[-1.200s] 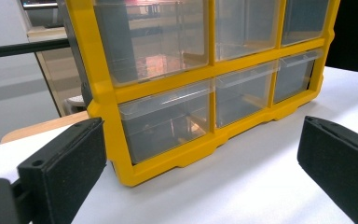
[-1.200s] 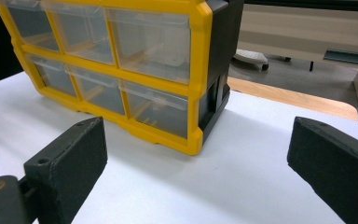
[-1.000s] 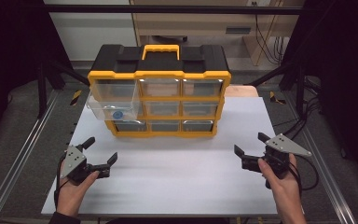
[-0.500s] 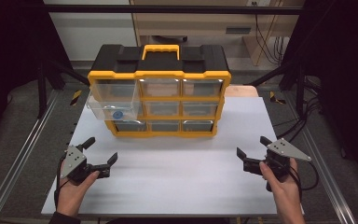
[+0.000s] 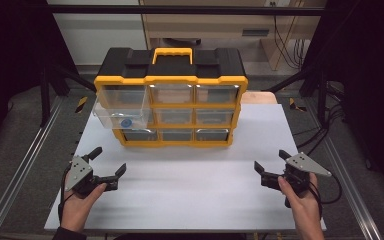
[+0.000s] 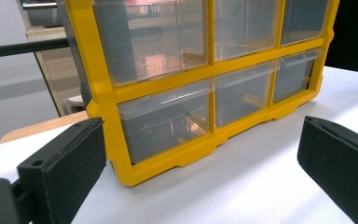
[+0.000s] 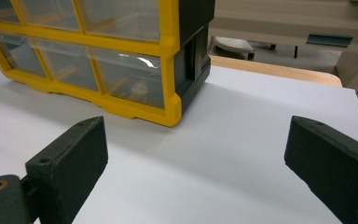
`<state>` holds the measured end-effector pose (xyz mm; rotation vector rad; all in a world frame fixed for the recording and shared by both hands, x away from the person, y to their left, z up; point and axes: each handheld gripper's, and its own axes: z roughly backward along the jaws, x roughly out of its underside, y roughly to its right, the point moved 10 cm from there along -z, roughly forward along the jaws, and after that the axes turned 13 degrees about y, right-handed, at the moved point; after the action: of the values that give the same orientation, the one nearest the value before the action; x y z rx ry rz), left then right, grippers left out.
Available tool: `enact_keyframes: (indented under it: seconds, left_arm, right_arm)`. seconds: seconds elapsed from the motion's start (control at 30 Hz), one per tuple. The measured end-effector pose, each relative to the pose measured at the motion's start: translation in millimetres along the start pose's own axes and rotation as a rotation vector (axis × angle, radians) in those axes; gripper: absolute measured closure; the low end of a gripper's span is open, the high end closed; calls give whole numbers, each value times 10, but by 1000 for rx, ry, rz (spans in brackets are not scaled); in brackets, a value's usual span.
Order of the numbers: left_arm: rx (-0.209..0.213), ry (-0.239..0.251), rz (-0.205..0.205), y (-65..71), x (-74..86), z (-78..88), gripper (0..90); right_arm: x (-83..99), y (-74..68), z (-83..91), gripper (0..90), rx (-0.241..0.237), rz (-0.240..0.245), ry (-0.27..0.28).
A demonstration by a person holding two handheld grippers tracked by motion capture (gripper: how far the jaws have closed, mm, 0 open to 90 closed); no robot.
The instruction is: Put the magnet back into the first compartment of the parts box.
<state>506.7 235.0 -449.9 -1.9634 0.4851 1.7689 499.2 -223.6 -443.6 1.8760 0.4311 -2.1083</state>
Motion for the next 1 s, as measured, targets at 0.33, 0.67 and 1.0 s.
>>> enact_keyframes:
  seconds: [0.33, 0.67, 1.0]
  left_arm:
    - [2, -1, -1, 1, 1, 1, 7]
    - [4, 1, 1, 3, 0, -1, 7]
    - [3, 5, 6, -1, -11, 4, 7]
  right_arm:
    - [165, 41, -24, 70, 19, -22, -17]
    - [310, 95, -53, 86, 25, -39, -25]
    - [380, 69, -85, 94, 18, -35, -24]
